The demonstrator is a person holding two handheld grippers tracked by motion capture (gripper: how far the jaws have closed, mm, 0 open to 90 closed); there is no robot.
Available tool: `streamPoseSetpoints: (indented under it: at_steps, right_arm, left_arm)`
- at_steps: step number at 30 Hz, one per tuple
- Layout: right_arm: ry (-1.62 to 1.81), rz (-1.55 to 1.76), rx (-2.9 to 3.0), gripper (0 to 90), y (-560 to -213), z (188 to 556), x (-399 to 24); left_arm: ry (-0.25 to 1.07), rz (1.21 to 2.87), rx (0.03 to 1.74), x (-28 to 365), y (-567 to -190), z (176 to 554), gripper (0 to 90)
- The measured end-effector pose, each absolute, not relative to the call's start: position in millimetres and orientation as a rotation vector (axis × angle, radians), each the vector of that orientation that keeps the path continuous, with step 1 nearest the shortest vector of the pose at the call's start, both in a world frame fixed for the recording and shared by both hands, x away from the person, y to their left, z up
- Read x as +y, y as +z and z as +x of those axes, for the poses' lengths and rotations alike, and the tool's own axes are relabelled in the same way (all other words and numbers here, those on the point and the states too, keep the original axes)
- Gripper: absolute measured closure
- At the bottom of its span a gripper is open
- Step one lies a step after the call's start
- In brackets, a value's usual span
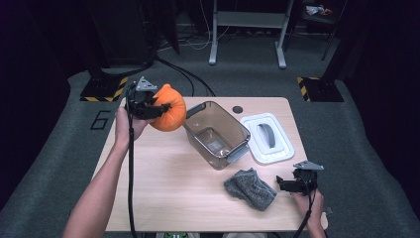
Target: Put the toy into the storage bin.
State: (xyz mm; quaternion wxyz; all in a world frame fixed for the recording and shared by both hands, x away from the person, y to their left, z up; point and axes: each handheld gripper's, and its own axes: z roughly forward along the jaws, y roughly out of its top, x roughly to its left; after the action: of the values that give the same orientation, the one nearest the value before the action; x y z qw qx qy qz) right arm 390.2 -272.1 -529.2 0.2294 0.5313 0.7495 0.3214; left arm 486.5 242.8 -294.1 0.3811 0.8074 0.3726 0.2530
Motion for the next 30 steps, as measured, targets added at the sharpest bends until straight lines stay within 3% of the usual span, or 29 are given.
streamPoseSetpoints:
  at_steps: [30]
  right_arm:
    - [0.885,1.461,2.060,3.2,-529,390,-272]
  left_arm:
    - [0.626,2.044,0.931,186,-290,512,60.7]
